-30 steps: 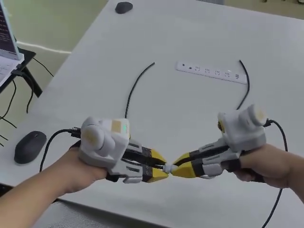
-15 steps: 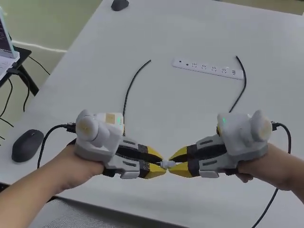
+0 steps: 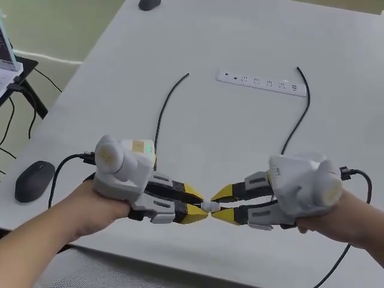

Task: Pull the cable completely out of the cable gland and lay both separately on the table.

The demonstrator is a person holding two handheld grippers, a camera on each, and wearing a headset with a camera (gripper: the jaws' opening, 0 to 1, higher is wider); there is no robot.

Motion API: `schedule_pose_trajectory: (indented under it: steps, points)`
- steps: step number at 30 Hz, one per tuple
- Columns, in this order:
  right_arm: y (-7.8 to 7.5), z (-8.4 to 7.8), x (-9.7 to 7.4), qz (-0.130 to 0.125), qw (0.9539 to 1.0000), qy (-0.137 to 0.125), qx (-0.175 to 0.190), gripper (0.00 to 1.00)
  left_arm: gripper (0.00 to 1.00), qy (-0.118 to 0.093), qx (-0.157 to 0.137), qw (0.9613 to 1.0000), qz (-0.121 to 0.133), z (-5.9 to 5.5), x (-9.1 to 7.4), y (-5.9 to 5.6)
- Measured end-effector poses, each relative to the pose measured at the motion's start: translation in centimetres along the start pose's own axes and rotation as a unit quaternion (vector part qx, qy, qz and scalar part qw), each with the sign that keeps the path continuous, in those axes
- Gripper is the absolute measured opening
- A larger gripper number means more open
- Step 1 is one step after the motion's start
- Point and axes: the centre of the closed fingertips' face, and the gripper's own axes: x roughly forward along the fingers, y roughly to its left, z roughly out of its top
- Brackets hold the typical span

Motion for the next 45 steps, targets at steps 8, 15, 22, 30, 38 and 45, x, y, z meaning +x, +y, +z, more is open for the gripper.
schedule_pose_trajectory:
  steps: [8, 15, 22, 30, 38, 45]
  points:
    - [-0.6, 0.5, -0.6, -0.001, 0.996, -0.029, 0.084, 0.1, 0.15, -0.007, 0.035, 0.9993, 0.004, 0.4, -0.4, 0.0]
    - [-2.0, 1.5, -2.3, 0.032, 0.9575, -0.072, 0.278, 0.2, 0.15, 0.002, 0.074, 0.9972, 0.008, -0.1, -0.2, 0.0]
    - [-1.2, 0.3, -1.6, 0.119, 0.9151, -0.057, 0.381, 0.19, 0.15, -0.001, 0.086, 0.9963, 0.008, 0.2, -0.2, 0.2]
    - [-0.4, 0.9, -1.0, 0.171, 0.8845, -0.07, 0.429, 0.15, 0.15, 0.002, 0.102, 0.9948, 0.009, 0.6, -0.1, 0.1]
    - [0.2, 0.4, -1.0, 0.181, 0.8838, -0.06, 0.427, 0.11, 0.15, 0.002, 0.104, 0.9945, 0.006, 0.9, 0.2, -0.4]
    - [0.4, 0.4, -1.1, 0.189, 0.8777, -0.066, 0.435, 0.09, 0.15, 0.006, 0.104, 0.9945, 0.005, 1.0, 0.3, -0.5]
